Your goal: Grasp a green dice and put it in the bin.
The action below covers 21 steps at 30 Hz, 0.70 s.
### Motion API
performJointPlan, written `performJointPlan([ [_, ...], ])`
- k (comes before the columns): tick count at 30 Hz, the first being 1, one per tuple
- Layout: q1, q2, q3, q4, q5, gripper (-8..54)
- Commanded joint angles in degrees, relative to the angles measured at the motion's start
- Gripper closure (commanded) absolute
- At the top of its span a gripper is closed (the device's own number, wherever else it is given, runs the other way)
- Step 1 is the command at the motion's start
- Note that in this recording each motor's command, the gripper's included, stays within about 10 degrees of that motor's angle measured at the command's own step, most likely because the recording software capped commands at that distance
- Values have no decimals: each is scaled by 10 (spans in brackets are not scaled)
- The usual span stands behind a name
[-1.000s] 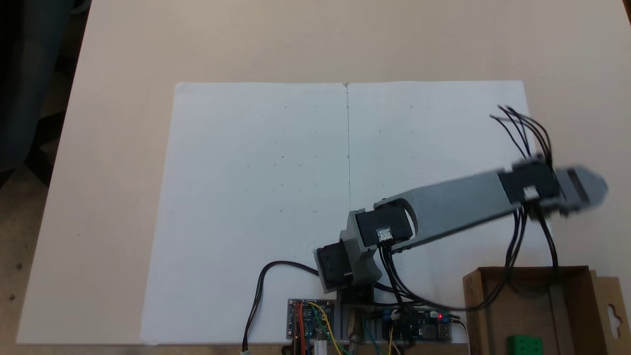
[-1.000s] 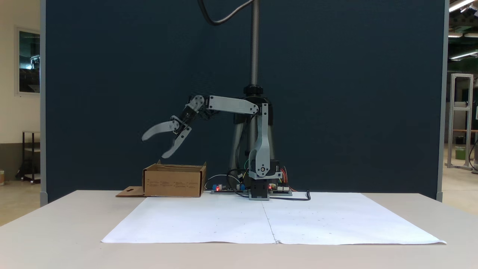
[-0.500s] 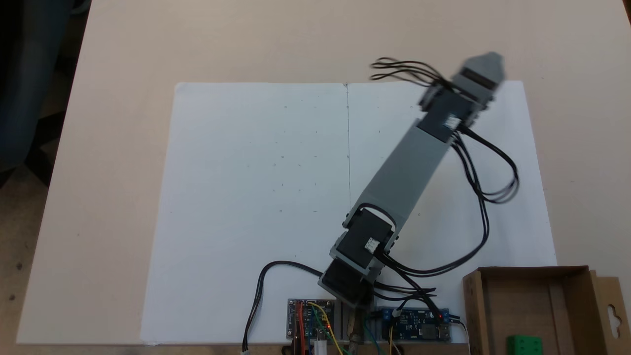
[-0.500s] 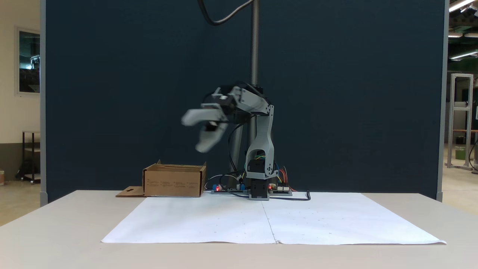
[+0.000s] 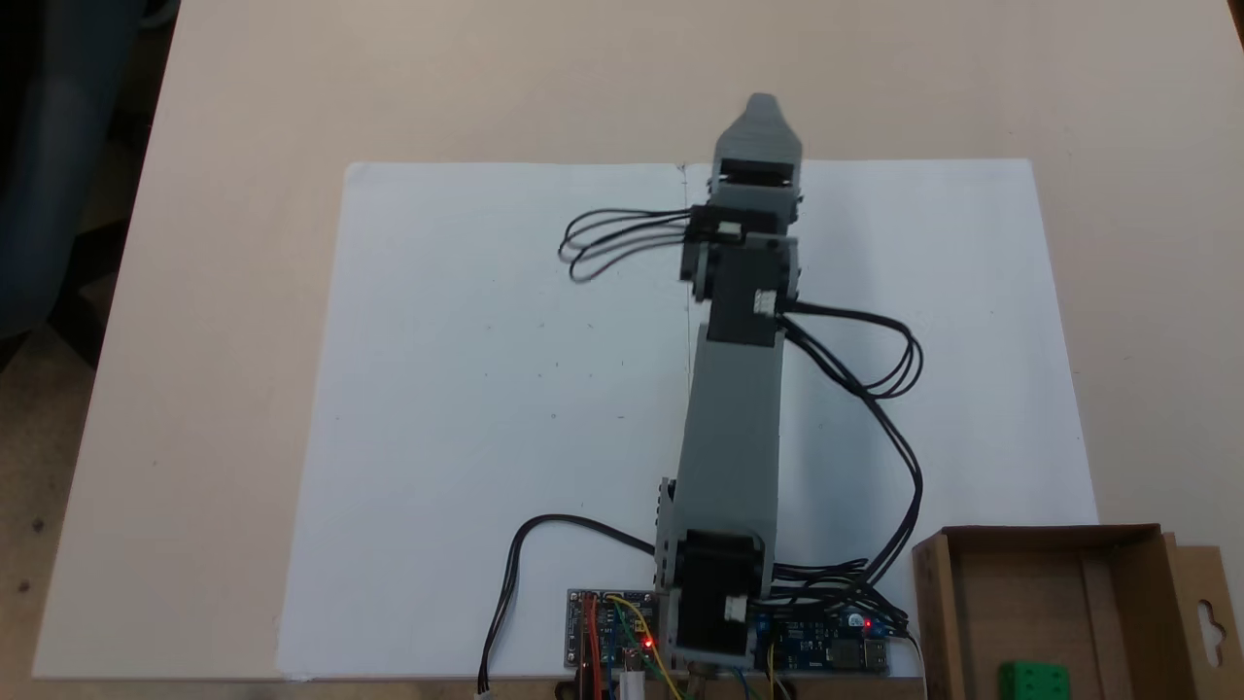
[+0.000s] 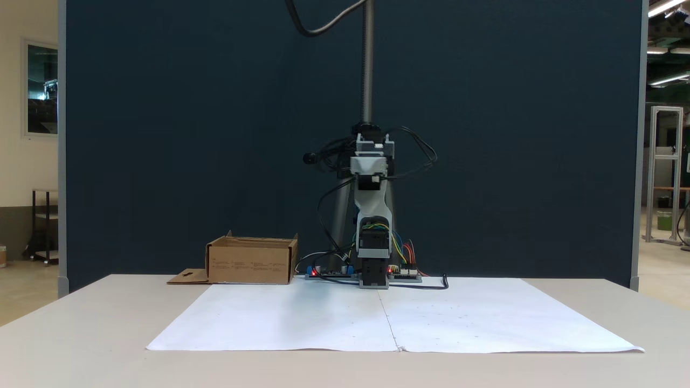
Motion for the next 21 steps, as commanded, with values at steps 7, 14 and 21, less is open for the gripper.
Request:
performJointPlan([
  [7,-40,88,62,-205,25,22],
  [14,-44,166,223,-336,25,11],
  [21,-44,171,365,-448,22,12],
])
